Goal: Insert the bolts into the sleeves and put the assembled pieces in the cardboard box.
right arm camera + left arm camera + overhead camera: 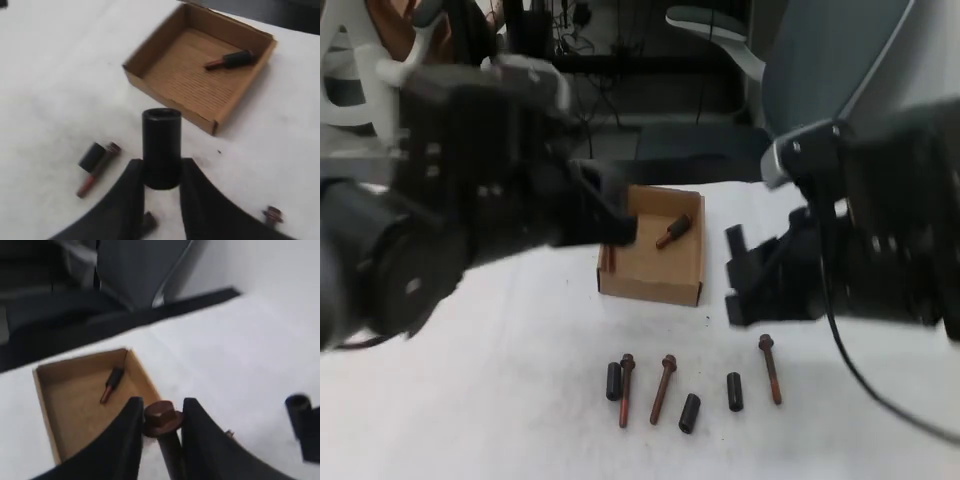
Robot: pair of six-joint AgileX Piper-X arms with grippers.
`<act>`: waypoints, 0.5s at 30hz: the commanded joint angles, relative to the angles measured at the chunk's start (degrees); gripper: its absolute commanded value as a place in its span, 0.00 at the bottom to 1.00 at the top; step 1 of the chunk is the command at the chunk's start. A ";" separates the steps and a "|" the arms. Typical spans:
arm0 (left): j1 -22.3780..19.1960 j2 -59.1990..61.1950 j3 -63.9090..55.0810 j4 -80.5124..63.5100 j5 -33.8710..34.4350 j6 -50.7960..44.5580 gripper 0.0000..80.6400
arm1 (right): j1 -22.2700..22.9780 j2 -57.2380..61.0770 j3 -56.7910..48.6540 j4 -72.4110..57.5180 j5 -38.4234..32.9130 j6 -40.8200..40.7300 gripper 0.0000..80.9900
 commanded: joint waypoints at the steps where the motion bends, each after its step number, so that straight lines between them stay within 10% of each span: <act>1: -0.03 -3.97 2.78 -8.35 0.08 -3.48 0.02 | 3.29 -4.37 4.45 -11.99 -1.24 3.13 0.01; 15: -0.30 -5.70 5.27 -19.90 0.35 -13.92 0.02 | 11.36 -4.77 9.07 -26.49 -8.98 0.11 0.01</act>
